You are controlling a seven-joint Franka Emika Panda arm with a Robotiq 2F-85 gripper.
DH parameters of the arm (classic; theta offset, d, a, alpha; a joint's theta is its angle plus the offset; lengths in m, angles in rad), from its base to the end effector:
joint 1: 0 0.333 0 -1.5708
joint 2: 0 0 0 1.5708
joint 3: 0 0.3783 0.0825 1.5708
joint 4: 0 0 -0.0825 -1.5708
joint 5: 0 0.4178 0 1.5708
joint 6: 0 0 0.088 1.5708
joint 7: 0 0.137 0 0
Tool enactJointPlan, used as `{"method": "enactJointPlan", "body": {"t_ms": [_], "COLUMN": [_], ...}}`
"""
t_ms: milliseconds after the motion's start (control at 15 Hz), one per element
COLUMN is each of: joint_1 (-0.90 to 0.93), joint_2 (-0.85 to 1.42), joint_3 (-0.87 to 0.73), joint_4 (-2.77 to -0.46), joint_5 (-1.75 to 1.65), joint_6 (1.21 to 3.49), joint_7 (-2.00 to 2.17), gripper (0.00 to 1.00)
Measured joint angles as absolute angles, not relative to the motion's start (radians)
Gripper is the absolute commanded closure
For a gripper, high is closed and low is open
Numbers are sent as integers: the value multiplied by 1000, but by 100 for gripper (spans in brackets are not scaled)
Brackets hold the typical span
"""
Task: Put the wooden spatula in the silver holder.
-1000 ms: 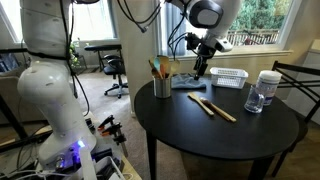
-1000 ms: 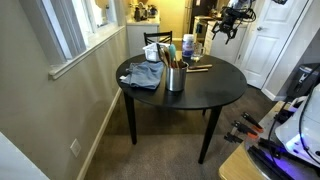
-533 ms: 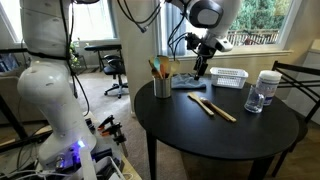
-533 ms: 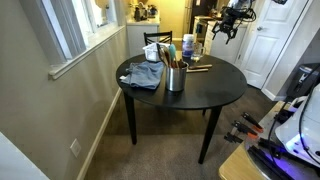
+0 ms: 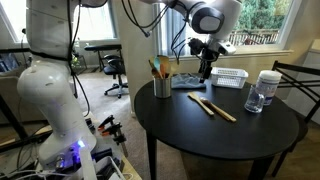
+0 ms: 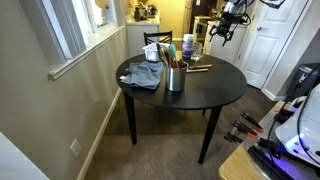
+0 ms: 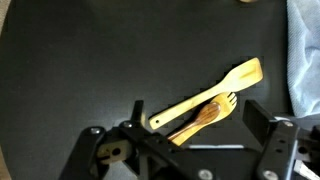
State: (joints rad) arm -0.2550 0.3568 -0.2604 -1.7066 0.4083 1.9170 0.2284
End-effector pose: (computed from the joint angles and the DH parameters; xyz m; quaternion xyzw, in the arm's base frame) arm 0.6245 -0.2894 0.3964 -0.8898 0.4294 0.0428 0.1486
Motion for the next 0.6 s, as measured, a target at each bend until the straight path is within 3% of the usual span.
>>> {"method": "enactJointPlan", "body": {"t_ms": [600], "joint_1": [-316], "joint_2": [593], "joint_3": [-182], "joint_4": [-1523], "joint_5": [374], "joint_6": [1967], "joint_7": [-53], "gripper": [0]}}
